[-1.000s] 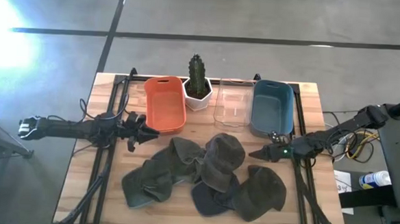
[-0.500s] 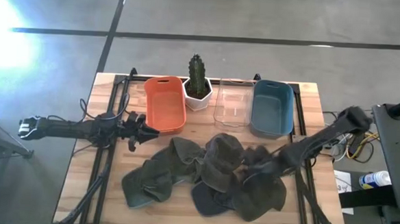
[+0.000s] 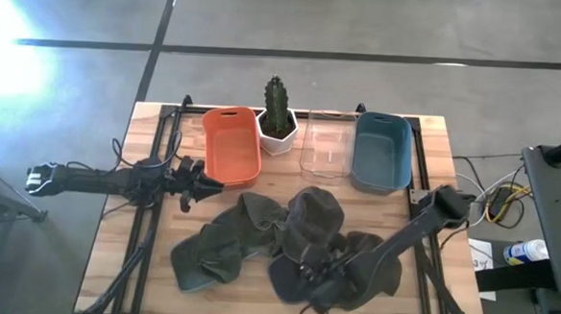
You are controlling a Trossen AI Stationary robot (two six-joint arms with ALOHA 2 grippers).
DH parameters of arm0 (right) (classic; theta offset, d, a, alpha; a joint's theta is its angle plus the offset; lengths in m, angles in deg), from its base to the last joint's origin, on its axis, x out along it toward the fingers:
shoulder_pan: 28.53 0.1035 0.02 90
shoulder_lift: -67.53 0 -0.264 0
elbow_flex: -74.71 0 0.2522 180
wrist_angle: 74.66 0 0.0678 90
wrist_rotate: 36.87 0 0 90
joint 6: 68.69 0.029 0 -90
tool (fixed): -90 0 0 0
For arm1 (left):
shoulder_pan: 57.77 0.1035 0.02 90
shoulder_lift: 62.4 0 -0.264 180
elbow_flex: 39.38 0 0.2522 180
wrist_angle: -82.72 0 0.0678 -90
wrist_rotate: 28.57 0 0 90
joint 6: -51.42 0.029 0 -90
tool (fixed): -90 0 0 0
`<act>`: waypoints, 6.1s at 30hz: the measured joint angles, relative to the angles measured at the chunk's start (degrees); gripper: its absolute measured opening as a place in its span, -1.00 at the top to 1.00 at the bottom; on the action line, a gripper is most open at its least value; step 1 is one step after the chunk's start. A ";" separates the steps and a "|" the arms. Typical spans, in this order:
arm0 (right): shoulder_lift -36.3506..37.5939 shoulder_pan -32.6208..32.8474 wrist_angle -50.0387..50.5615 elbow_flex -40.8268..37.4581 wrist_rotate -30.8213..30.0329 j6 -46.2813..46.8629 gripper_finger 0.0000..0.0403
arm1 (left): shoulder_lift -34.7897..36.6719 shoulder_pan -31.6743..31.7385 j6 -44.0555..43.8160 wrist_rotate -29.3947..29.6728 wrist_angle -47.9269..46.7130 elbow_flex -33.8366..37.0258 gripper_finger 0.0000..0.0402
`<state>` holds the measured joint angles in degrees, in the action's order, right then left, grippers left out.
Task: Pick & Place hat
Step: Put the left black cap into the blue bin, then put the black cap into the blue bin
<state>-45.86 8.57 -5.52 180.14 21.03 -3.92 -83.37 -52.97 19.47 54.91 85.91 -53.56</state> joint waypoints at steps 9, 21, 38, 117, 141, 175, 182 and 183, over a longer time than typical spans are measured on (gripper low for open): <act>-17.05 -0.07 22.59 26.21 -0.05 5.36 -0.01 | 0.00 0.00 0.00 0.00 -0.01 0.00 0.53; -28.12 -0.50 34.28 38.98 -2.68 8.57 -0.01 | -0.07 -0.02 0.00 0.00 -1.02 0.01 0.53; -19.73 -5.15 34.61 29.31 -5.38 8.38 0.05 | -0.83 -0.02 0.00 0.15 -2.61 0.01 0.53; 63.00 -17.99 21.22 -8.88 -26.50 -26.73 0.94 | -0.83 -0.01 0.00 0.17 -3.35 0.02 0.53; 48.70 -44.92 34.27 -30.88 -7.24 -24.41 0.94 | -0.81 0.00 0.00 0.17 -3.37 0.01 0.53; 42.08 -29.19 25.15 -22.90 22.67 -29.89 -0.20 | -0.83 -0.01 0.00 0.16 -3.39 0.01 0.53; 41.22 -25.23 12.50 -17.78 29.50 -23.12 -0.18 | -0.83 -0.02 0.00 0.15 -3.39 0.01 0.53; 40.66 -24.60 10.39 -17.31 30.04 -22.70 -0.17 | -0.83 -0.02 0.00 0.17 -3.38 0.00 0.53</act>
<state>-5.20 -16.03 4.87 162.83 51.08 -26.62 -84.20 -52.98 19.47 55.07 82.54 -53.56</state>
